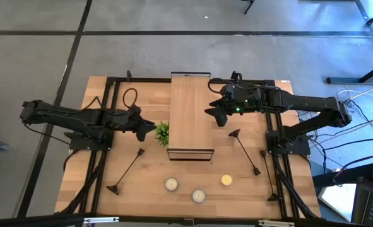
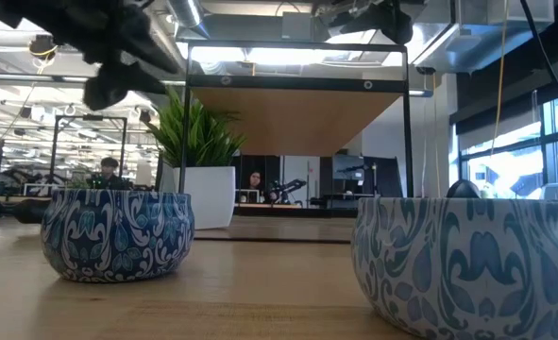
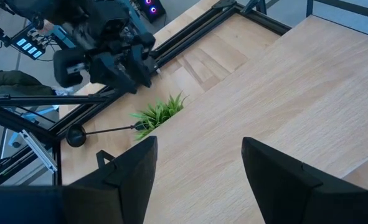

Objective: Pick & Place candle stick holders
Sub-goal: Put the flower vase on the shelf

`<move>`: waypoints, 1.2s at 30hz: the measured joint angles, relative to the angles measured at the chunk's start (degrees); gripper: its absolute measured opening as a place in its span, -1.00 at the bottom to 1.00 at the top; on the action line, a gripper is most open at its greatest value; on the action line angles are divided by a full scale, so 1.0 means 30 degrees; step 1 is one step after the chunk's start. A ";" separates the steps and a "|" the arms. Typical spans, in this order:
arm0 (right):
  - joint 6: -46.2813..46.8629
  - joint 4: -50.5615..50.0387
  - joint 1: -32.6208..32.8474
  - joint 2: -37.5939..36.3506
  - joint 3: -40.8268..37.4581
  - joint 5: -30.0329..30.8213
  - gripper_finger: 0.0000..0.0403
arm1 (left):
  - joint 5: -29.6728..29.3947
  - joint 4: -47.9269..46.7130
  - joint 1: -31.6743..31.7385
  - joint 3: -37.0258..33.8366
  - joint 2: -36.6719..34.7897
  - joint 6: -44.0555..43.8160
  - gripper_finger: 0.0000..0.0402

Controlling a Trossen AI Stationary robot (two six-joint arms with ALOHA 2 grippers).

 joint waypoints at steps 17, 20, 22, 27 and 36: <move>-0.0233 -0.0832 -0.0015 -0.0006 0.0000 0.0255 0.18 | -0.3018 -0.2208 -0.3422 0.0162 -0.0371 0.0128 -0.43; -0.0240 -0.0832 -0.0022 -0.0007 0.0000 0.0299 0.18 | -0.3537 -0.2213 -0.3425 0.0162 0.0185 0.1324 -0.42; -0.0263 -0.0824 -0.0037 -0.0007 0.0000 0.0306 0.18 | -0.3444 -0.2126 -0.3425 0.0162 0.0568 0.1960 -0.40; -0.0181 -0.0824 -0.0117 -0.0007 0.0000 0.0313 0.18 | -0.1854 -0.1608 -0.3425 0.0162 0.1290 0.1637 -0.29; -0.0124 -0.0824 -0.0117 -0.0007 0.0000 0.0321 0.18 | -0.0460 -0.0377 -0.5738 0.0162 0.2475 -0.0377 -0.24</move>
